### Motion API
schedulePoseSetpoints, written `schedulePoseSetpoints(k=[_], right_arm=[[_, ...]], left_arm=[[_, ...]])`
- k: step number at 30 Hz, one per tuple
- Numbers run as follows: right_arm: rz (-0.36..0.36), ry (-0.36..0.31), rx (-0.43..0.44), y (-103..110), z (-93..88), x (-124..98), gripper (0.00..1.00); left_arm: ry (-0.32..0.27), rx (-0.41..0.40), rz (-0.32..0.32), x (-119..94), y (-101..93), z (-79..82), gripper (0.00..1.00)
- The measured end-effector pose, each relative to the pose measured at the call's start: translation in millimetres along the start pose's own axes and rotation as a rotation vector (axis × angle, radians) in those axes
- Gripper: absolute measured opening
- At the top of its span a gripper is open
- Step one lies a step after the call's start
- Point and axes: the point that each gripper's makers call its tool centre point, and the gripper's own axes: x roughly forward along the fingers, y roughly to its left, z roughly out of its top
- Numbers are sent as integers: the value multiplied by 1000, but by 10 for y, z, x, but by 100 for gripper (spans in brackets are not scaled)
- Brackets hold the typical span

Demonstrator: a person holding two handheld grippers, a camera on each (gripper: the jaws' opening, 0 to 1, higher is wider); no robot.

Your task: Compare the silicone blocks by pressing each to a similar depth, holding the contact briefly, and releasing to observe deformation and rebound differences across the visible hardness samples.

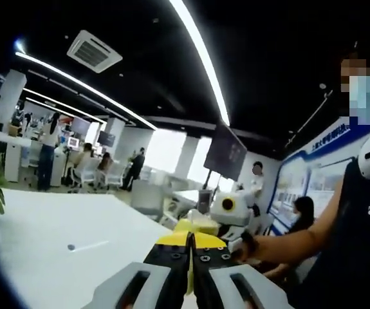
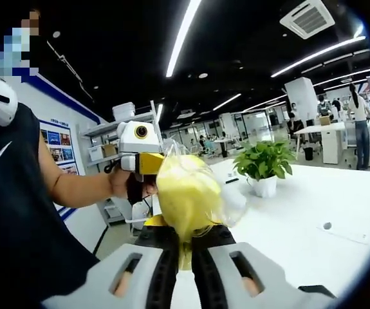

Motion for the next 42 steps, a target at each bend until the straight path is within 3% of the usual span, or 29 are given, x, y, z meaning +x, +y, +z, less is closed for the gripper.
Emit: schedulePoseSetpoints(k=[4,6,13,14,15,17,21,25,34,35,36,38,39,42], right_arm=[[1,6,-2,29,-7,-25,1],[0,11,1,43,-19,-30,1],[1,20,5,107,-53,-36,1],[1,21,4,113,-60,-40,1],[3,22,6,126,-66,-39,1],[2,23,11,157,-70,-29,1],[17,7,-10,196,-34,-41,1],[32,17,-23,257,-29,-24,0],[-13,25,-49,200,-56,31,0],[-25,30,-49,181,-67,43,0],[-28,34,-51,170,-76,54,0],[-28,22,-54,149,-59,64,0],[-26,13,-51,145,-35,71,0],[-24,10,-44,138,-9,92,0]], left_arm=[[18,10,-4,15,-33,-11,0],[36,-30,2,11,-46,-35,0],[70,41,11,-4,-121,-91,0],[72,39,13,-11,-124,-92,0],[82,-14,29,-35,-121,-104,0],[76,21,35,-39,-130,-99,0],[48,-15,30,-56,-186,-74,0],[40,4,20,-93,-239,-77,0],[44,5,35,-132,-164,-89,0],[47,-8,47,-127,-125,-93,0],[55,-75,71,-127,-75,-106,0],[44,-44,58,-130,-77,-78,0],[33,9,57,-132,-73,-45,0],[40,11,53,-148,-93,-34,0]])
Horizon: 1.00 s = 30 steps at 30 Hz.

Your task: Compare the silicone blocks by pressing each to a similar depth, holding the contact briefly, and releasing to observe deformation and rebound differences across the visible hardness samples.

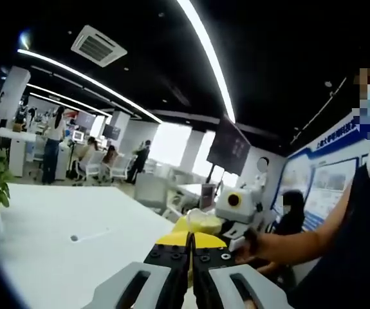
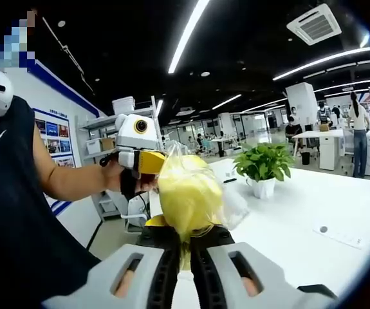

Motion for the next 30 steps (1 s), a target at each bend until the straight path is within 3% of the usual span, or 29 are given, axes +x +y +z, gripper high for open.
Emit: schedulePoseSetpoints(k=[5,11,16,18,19,23,28,29,30], right_arm=[[7,10,20,2,-43,61,0],[37,26,44,15,-53,97,0],[5,47,5,-15,-17,58,0],[29,3,8,-1,48,65,0],[-1,-42,-28,-61,96,64,1],[16,-20,-1,-40,106,75,2],[6,-4,-31,-56,89,76,1],[-69,12,-57,-162,76,39,0],[-66,35,-91,-139,53,37,0]], left_arm=[[52,16,12,-27,42,-25,0],[40,16,9,-46,81,-50,0],[5,46,0,-45,61,-9,0],[-32,49,-16,-56,31,69,0],[-32,55,-13,-54,32,80,0],[-30,55,-19,-54,38,113,0],[-26,59,-10,-47,56,96,0],[-20,57,0,-31,67,75,0],[-13,54,8,-17,76,50,0]])
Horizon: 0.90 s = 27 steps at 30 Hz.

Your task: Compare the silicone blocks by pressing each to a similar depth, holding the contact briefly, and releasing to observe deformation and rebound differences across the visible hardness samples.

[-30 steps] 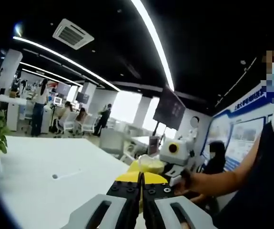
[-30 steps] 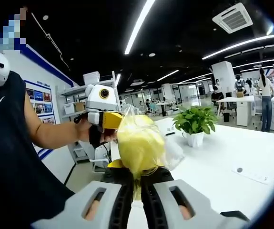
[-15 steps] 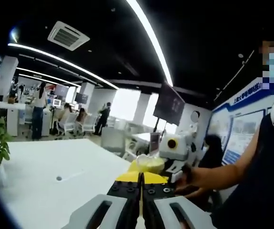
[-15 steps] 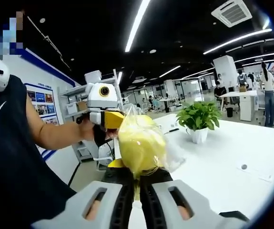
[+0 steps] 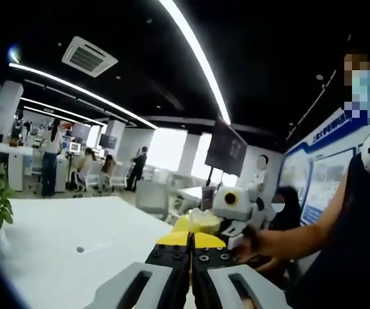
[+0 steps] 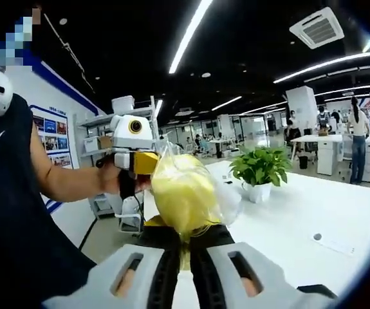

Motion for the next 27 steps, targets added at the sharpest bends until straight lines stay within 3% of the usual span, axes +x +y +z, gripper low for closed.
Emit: schedulePoseSetpoints(k=[1,2,3,4,5,7,10,15,18,22,27], right_arm=[[8,9,6,32,-5,-1,0],[5,5,6,46,4,-6,0],[23,19,16,66,-20,-10,0],[32,21,20,76,-28,-24,0],[34,26,8,84,-43,-31,0],[45,16,-6,95,-56,-43,0],[-7,-44,-59,-4,-3,-28,2],[16,-93,-68,66,27,-10,9],[5,-73,-82,53,-2,6,28],[-95,-67,-116,-95,-14,-29,55],[-203,-109,-54,-303,2,-129,97]], left_arm=[[-2,-7,-1,5,1,-12,0],[-13,-82,-1,8,-8,-14,0],[-4,-105,-8,6,-23,-41,0],[-9,-30,-27,-5,-42,-48,0],[0,-18,-28,-10,-50,-63,0],[6,-35,-25,-6,-58,-65,0],[-2,-14,-20,7,-46,-44,0],[-39,-25,-18,18,-45,52,0],[-51,-20,-17,35,-65,116,0],[-37,-45,-37,69,-86,109,0],[-41,-41,-34,99,-92,110,0]])
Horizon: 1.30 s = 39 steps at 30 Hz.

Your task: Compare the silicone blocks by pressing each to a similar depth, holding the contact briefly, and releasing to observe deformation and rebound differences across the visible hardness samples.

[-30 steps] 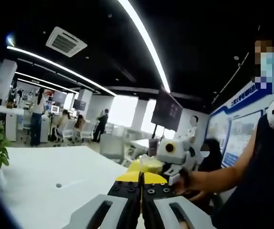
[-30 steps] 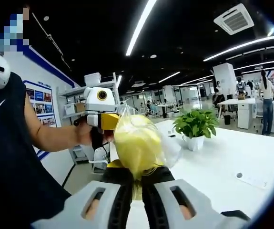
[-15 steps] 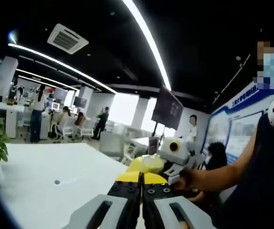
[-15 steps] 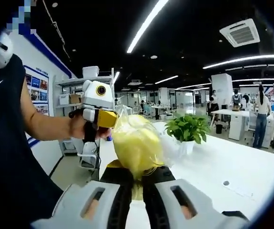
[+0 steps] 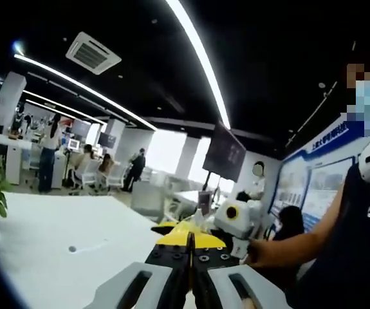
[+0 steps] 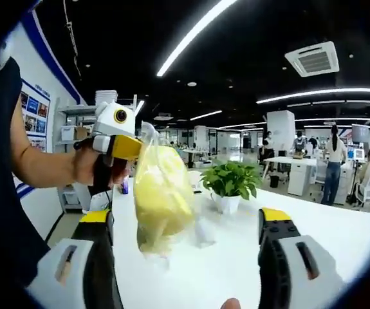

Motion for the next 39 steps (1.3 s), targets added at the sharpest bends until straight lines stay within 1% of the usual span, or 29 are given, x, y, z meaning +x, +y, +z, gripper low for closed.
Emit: schedulePoseSetpoints(k=[2,4,7,11,14,16,17,18,20,21,23,26,28,32,33,39], right_arm=[[-4,3,14,-54,-20,-78,97],[-22,-10,24,-112,-1,-147,96],[-65,4,5,-196,-25,-247,96],[-123,-6,28,-343,-82,-445,96],[-158,-10,26,-428,-133,-566,96],[-172,-7,39,-468,-212,-657,96],[-182,4,59,-486,-273,-699,96],[-203,17,62,-521,-351,-752,96],[-248,54,36,-579,-499,-861,96],[-263,60,39,-596,-558,-913,96],[-314,72,36,-668,-626,-1006,96],[-359,76,-6,-695,-684,-1140,96],[-375,92,-2,-716,-765,-1207,96],[-407,97,15,-733,-873,-1334,96],[-420,109,12,-739,-924,-1374,96],[-421,149,6,-676,-1126,-1490,96]], left_arm=[[-2,-3,0,15,-6,11,0],[-3,-7,1,23,0,19,0],[-8,-14,12,29,24,28,0],[-24,-50,49,4,116,16,0],[-32,-82,73,-22,190,-21,0],[-34,-100,86,-35,228,-53,0],[-35,-105,93,-39,243,-67,0],[-34,-113,98,-44,261,-87,0],[-29,-122,102,-50,273,-130,0],[-25,-124,115,-58,284,-170,0],[-20,-140,123,-73,294,-243,0],[-17,-162,141,-95,319,-355,0],[-15,-169,158,-114,346,-432,0],[-22,-201,181,-155,403,-537,0],[-24,-206,185,-162,414,-557,0],[-21,-233,202,-195,479,-667,0]])
